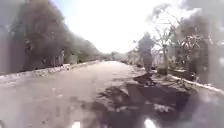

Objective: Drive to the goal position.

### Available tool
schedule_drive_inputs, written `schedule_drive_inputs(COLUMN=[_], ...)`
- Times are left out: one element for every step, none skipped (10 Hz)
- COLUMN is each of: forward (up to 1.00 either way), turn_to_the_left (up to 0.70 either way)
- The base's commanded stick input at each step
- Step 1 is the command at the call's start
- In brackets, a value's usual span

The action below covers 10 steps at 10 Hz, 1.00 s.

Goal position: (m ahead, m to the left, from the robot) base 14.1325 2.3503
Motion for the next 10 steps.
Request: schedule_drive_inputs(forward=[0.5, 0.5, 0.5, 0.5, 0.5, 0.5, 0.5, 0.5, 0.5, 0.5], turn_to_the_left=[0.0, 0.0, 0.0, -0.1, -0.29, -0.49, -0.5, -0.5, -0.1, -0.05])
